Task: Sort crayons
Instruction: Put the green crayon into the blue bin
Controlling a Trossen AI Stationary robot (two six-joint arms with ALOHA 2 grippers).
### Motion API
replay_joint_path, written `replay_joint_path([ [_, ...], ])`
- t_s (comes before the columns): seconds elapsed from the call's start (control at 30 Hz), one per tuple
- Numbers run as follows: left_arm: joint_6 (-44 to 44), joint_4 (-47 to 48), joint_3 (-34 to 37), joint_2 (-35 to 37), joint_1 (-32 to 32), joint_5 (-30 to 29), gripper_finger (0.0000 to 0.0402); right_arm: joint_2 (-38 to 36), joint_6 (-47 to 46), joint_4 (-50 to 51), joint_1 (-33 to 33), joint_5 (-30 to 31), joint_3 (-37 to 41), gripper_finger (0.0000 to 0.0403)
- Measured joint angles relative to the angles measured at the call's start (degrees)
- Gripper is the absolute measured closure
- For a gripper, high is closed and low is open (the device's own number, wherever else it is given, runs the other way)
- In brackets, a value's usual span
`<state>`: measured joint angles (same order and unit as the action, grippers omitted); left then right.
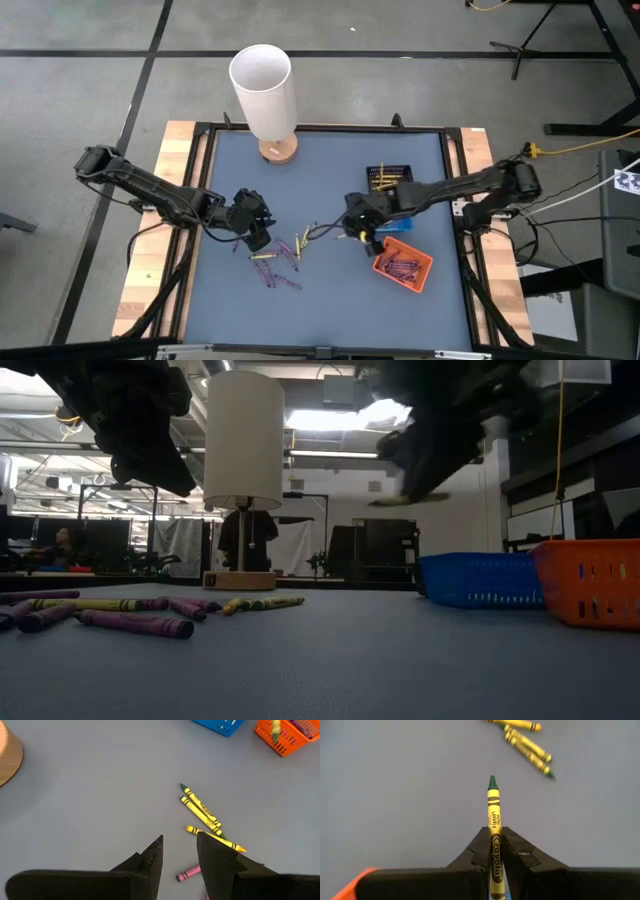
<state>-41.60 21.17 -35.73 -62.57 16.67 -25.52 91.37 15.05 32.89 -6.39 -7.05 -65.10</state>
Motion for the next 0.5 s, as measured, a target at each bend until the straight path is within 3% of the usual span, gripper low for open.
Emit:
replay_joint_path([
  [0.17, 0.0, 0.3, 0.0, 0.0, 0.0, 0.0, 0.0298, -4.56, -1.75, 10.1, -0.01, 2.94, -0.04, 0.0371],
  [0.5, -1.12, 2.2, 0.0, -0.02, 0.0, -0.08, 0.0298, -6.69, -7.44, 30.36, 0.04, 15.45, -0.07, 0.037],
])
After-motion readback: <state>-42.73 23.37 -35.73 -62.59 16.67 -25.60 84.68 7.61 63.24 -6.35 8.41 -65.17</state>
